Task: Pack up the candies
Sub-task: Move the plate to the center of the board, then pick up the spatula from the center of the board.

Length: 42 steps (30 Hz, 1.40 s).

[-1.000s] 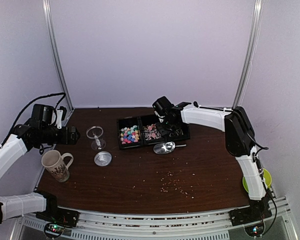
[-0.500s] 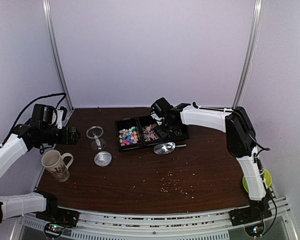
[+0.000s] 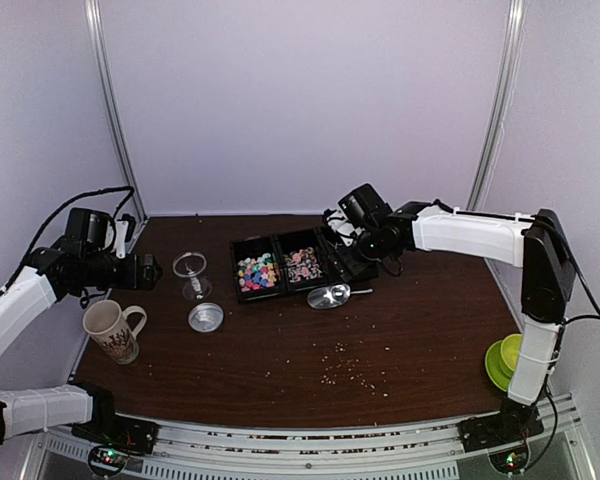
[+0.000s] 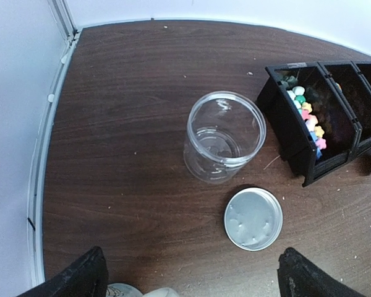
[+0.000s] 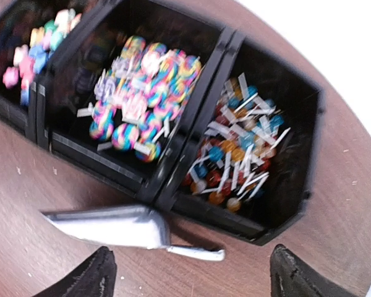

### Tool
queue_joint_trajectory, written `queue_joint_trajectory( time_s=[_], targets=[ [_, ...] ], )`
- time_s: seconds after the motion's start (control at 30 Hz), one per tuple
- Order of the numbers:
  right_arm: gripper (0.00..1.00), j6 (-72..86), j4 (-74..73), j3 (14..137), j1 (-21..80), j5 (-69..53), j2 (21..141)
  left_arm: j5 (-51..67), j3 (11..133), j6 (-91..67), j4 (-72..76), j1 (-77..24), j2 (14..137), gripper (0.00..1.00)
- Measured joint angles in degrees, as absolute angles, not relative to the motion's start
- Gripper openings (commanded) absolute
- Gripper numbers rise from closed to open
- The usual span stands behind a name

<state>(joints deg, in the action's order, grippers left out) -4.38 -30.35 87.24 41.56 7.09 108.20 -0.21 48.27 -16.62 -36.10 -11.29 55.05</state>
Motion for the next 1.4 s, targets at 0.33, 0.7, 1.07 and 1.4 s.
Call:
queue_joint_trajectory(
  time_s=[0.33,0.7,1.07,1.4],
  targets=[
    [0.7,-5.8,-28.34,80.2,41.06,2.96,108.86,0.51,48.36,-16.62,-36.12,-11.29,57.82,0.98],
    [0.57,-2.52,-27.83,83.48,39.0,-0.27,115.44,0.73,48.38,-16.6,-36.12,-11.29,57.87,0.98],
    [0.31,-1.19,-27.57,85.1,38.92,-4.4,117.6,1.02,48.42,-16.6,-36.12,-11.29,57.87,0.98],
    [0.0,-0.6,-27.38,85.06,38.7,-7.94,117.97,1.1,48.42,-16.58,-36.12,-11.29,57.87,0.98]
  ],
)
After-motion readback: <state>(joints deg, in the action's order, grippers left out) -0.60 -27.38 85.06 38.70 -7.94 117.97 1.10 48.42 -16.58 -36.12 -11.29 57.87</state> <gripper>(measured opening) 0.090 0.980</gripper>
